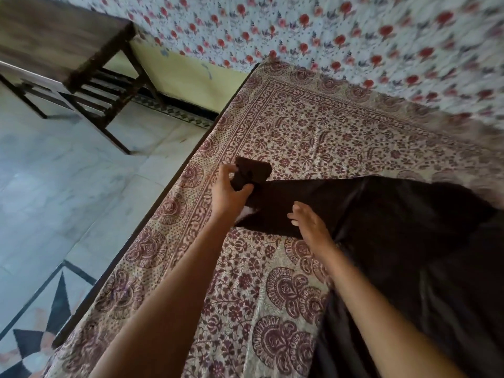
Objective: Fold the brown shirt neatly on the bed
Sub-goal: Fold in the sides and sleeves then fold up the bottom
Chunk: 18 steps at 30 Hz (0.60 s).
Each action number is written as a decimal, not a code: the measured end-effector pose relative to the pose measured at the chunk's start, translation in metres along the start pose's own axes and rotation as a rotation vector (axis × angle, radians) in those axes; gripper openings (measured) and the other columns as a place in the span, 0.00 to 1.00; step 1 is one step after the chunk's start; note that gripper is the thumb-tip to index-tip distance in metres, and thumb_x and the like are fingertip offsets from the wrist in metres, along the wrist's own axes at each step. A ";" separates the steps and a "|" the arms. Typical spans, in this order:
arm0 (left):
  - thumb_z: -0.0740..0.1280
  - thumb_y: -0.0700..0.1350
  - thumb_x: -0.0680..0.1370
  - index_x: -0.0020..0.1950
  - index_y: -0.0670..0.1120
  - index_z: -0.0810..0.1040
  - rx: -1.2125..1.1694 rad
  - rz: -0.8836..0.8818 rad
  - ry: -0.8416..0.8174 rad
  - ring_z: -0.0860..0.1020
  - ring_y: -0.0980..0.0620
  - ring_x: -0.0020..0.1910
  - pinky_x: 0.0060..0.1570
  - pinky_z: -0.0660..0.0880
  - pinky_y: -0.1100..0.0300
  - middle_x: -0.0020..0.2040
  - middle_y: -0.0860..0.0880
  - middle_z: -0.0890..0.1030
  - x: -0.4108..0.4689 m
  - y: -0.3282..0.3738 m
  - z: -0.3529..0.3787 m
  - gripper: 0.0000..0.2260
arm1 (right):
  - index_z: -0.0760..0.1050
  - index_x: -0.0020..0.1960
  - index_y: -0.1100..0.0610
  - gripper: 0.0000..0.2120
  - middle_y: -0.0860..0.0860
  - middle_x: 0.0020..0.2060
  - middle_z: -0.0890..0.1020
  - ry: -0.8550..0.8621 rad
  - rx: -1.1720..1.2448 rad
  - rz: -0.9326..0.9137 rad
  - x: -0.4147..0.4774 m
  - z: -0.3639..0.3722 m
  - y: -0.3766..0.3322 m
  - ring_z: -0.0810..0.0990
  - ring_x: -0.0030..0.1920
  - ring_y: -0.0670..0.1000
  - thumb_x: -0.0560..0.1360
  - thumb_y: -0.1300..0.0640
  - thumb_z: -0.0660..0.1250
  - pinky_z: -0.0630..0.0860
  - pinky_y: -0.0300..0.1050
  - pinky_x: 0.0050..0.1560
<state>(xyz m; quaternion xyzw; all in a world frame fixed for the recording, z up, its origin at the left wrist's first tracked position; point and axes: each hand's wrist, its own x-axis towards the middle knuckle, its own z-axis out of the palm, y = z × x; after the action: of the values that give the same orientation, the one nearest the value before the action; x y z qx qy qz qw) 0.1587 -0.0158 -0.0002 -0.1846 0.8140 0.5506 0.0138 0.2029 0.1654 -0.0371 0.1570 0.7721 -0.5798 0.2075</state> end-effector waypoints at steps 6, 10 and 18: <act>0.71 0.38 0.71 0.55 0.53 0.69 0.025 0.029 -0.060 0.79 0.48 0.48 0.44 0.77 0.54 0.52 0.47 0.79 -0.056 0.026 0.057 0.18 | 0.69 0.66 0.58 0.18 0.58 0.58 0.78 0.146 0.038 0.029 -0.041 -0.077 0.049 0.75 0.62 0.57 0.81 0.52 0.54 0.69 0.54 0.65; 0.72 0.41 0.70 0.53 0.55 0.68 -0.042 0.059 -0.152 0.79 0.47 0.51 0.51 0.79 0.48 0.53 0.46 0.80 -0.097 0.048 0.118 0.19 | 0.63 0.71 0.55 0.26 0.55 0.64 0.74 0.104 0.136 0.007 -0.067 -0.123 0.070 0.73 0.64 0.53 0.77 0.45 0.61 0.67 0.44 0.61; 0.65 0.33 0.75 0.57 0.50 0.65 -0.223 0.191 -0.539 0.77 0.51 0.52 0.51 0.78 0.57 0.53 0.47 0.75 -0.183 0.125 0.231 0.17 | 0.57 0.73 0.54 0.39 0.49 0.55 0.78 0.386 0.297 -0.217 -0.090 -0.189 0.076 0.77 0.56 0.49 0.68 0.63 0.72 0.75 0.50 0.57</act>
<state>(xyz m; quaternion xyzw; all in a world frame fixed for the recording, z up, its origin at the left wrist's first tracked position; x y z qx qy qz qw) 0.2476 0.2853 0.0610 0.0449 0.7290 0.6646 0.1573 0.2913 0.3678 -0.0095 0.2094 0.7163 -0.6649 -0.0322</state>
